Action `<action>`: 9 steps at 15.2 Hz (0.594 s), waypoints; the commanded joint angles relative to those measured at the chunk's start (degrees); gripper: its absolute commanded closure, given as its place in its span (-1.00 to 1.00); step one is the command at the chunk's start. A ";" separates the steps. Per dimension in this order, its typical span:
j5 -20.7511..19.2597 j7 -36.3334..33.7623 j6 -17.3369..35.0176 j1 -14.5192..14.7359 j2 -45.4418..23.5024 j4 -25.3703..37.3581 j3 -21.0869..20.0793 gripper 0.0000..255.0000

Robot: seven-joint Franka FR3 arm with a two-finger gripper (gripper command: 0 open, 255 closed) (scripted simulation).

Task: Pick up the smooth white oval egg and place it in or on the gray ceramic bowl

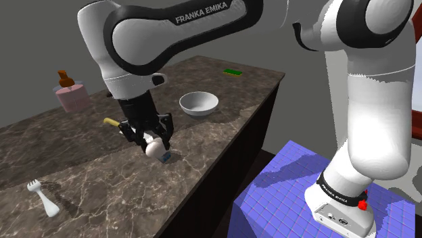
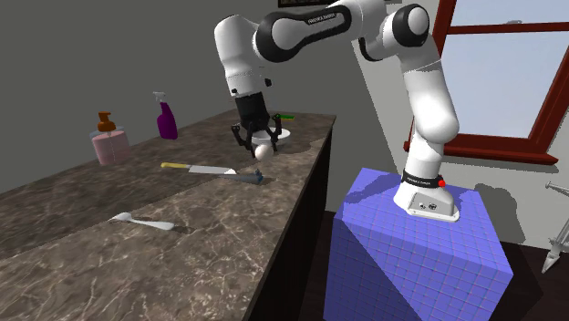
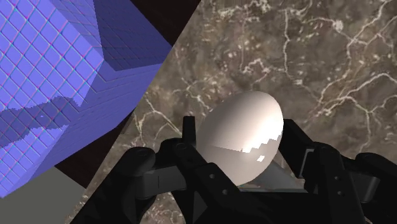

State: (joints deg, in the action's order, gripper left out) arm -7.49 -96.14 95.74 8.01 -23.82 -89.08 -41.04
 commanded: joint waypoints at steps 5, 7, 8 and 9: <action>0.56 -0.10 -4.42 0.27 0.78 3.85 -0.38 1.00; 0.62 -0.17 -5.93 0.45 0.84 5.35 -0.46 1.00; 0.64 -0.17 -6.09 0.46 0.86 5.49 -0.47 1.00; 0.84 1.16 -6.08 -0.71 1.47 4.88 -0.22 1.00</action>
State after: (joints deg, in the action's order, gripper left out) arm -6.64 -95.68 90.21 7.79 -22.43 -84.63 -41.45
